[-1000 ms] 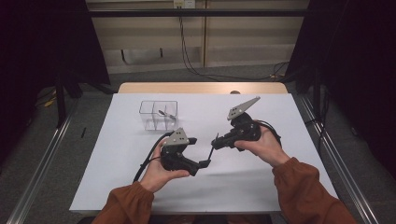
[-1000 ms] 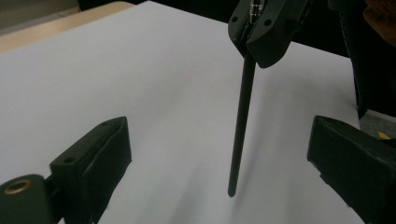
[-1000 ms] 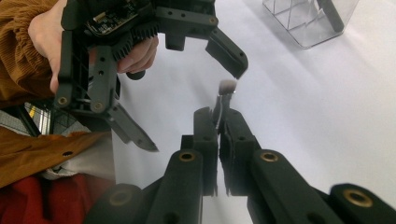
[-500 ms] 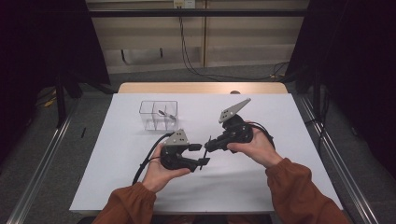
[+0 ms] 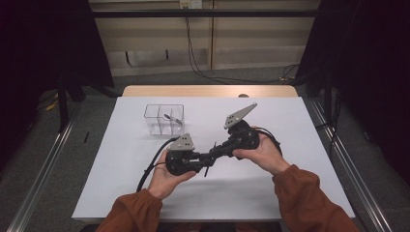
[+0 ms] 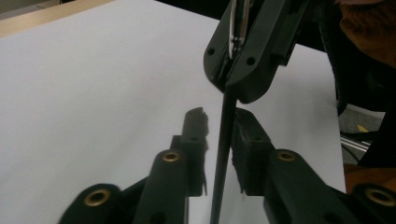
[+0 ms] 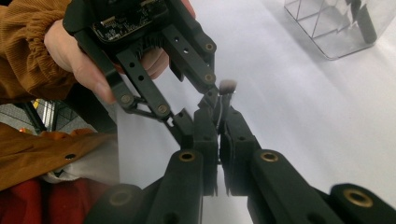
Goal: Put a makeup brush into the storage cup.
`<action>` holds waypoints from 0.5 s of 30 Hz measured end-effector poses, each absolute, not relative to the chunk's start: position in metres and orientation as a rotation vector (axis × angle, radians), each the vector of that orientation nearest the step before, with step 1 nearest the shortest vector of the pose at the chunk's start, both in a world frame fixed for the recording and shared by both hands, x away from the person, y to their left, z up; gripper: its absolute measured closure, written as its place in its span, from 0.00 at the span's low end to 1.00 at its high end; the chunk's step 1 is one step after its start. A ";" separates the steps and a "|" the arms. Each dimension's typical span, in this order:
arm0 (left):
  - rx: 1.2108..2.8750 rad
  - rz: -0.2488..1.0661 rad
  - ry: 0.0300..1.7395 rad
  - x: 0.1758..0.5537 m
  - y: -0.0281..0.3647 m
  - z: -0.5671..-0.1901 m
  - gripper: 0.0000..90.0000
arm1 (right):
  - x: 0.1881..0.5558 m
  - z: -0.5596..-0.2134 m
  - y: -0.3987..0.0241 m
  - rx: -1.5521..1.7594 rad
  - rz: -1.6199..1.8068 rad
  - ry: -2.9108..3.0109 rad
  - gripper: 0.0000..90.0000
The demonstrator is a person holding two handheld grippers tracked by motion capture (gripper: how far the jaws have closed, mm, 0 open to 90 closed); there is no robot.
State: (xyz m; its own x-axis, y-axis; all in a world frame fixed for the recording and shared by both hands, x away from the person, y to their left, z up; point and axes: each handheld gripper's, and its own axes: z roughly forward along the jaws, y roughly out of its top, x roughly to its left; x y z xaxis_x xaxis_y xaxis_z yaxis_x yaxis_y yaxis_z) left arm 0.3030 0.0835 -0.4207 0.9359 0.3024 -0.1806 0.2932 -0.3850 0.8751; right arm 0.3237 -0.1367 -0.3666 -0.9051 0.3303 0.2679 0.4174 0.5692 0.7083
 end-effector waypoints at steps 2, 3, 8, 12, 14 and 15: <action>1.996 0.008 0.423 0.303 0.084 -0.421 0.90 | 0.324 -0.367 -0.136 -0.645 -1.260 -2.687 0.96; 1.999 0.007 0.420 0.304 0.084 -0.421 0.91 | 0.324 -0.367 -0.136 -0.645 -1.264 -2.684 0.96; 1.986 -0.004 0.424 0.303 0.083 -0.420 0.94 | 0.324 -0.367 -0.137 -0.644 -1.290 -2.670 0.95; 1.987 0.006 0.426 0.303 0.084 -0.419 0.95 | 0.324 -0.367 -0.138 -0.648 -1.310 -2.665 0.95; 1.986 0.004 0.428 0.303 0.084 -0.419 0.95 | 0.324 -0.367 -0.138 -0.647 -1.316 -2.662 0.95; 1.989 0.007 0.428 0.303 0.084 -0.419 0.95 | 0.324 -0.368 -0.139 -0.645 -1.322 -2.659 0.95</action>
